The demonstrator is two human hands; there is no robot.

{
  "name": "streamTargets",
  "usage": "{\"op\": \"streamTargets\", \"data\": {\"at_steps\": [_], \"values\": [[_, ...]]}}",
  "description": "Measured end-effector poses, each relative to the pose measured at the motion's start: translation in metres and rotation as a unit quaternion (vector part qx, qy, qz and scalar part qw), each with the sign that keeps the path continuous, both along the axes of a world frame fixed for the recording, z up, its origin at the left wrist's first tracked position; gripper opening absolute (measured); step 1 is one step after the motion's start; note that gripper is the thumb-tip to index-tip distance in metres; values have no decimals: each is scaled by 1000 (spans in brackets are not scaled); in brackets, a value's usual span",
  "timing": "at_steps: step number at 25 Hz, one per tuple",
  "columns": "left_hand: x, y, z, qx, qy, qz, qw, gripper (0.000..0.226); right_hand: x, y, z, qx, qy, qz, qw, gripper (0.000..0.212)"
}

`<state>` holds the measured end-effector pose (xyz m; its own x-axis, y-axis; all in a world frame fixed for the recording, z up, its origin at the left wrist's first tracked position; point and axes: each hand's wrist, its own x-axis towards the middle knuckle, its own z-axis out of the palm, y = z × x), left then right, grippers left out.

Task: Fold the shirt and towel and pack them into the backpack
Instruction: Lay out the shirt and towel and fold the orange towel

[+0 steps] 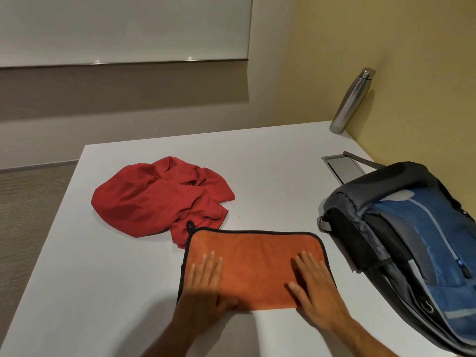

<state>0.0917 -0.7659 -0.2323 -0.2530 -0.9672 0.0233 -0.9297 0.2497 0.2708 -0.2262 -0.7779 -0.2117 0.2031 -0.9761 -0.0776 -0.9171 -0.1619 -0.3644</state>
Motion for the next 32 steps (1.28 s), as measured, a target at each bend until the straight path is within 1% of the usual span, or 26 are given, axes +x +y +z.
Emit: {"op": "streamTargets", "data": {"at_steps": [3, 7, 11, 13, 14, 16, 18, 20, 22, 25, 27, 29, 32], "values": [[14, 17, -10, 92, -24, 59, 994, 116, -14, 15, -16, 57, 83, 19, 995, 84], [24, 24, -14, 115, -48, 88, 988, 118, -37, 17, -20, 114, 139, 19, 983, 94], [25, 27, -14, 121, -46, 92, 987, 117, -44, 16, -16, 140, 129, 20, 982, 96], [24, 26, -10, 133, -45, 83, 987, 114, -40, 16, -12, 145, 101, 0, 984, 95], [23, 24, -9, 130, -46, 74, 988, 110, -36, 17, -9, 133, 72, -29, 988, 95], [16, 14, -2, 94, -38, 28, 994, 99, -28, 20, -2, 65, -8, -136, 989, 91], [-2, -6, 16, 67, 5, -15, 998, 86, -21, 22, 10, 15, -60, -260, 964, 75], [-31, -32, 37, 75, 16, -89, 993, 76, -20, 19, 17, 51, -62, -344, 935, 62], [-68, -62, 55, 62, -13, -172, 983, 67, -23, 17, 21, 96, -66, -377, 919, 54], [-130, -104, 75, 35, -64, -273, 959, 56, -26, 15, 23, 130, -86, -389, 908, 35], [-167, -122, 79, 20, -126, -329, 936, 53, -26, 13, 22, 139, -109, -404, 897, 26], [-200, -134, 75, 4, -179, -369, 912, 56, -27, 8, 20, 142, -153, -443, 872, 23], [-235, -139, 63, 14, -250, -434, 865, 80, -31, 3, 18, 141, -218, -483, 836, 25]]}}
